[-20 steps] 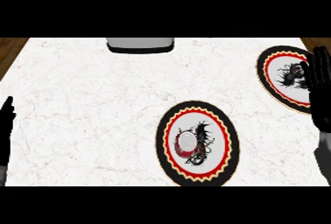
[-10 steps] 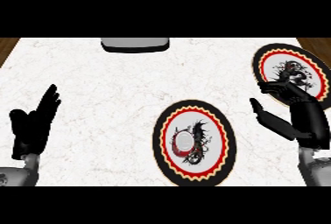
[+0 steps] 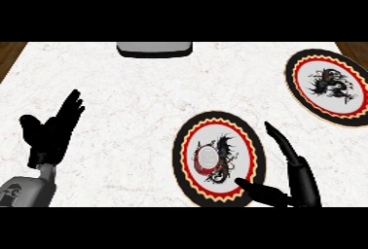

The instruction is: Pick the can from the plate and place it in the plate

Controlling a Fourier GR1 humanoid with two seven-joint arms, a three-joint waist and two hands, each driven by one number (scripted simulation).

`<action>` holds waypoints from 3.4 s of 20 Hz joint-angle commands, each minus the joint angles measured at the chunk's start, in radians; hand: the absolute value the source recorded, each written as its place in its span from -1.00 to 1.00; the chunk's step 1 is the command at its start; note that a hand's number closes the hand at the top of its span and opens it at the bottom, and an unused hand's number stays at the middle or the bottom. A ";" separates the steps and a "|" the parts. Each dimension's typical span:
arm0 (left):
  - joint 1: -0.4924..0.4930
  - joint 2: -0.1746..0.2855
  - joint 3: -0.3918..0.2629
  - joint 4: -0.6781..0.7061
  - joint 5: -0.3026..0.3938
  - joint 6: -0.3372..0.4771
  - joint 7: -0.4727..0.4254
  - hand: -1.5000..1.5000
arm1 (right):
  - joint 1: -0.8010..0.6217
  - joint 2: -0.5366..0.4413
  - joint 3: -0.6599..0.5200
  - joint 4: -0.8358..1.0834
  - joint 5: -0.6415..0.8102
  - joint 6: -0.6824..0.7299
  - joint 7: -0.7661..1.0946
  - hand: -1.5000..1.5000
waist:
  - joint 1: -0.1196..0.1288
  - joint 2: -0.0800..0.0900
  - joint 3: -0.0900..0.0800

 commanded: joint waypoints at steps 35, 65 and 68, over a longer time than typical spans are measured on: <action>-0.027 -0.103 0.112 -0.007 -0.122 -0.097 0.039 0.00 | -0.324 0.160 0.150 0.021 0.523 0.540 0.922 -1.00 | 0.017 0.001 0.001; -0.027 -0.186 0.196 0.002 -0.206 -0.169 0.047 0.00 | -0.326 0.292 0.173 0.115 0.735 0.568 0.808 1.00 | 0.011 0.000 0.001; -0.046 -0.180 0.193 -0.009 -0.209 -0.167 0.087 0.00 | -0.399 0.185 0.071 0.175 0.721 0.576 0.656 1.00 | 0.012 0.001 0.001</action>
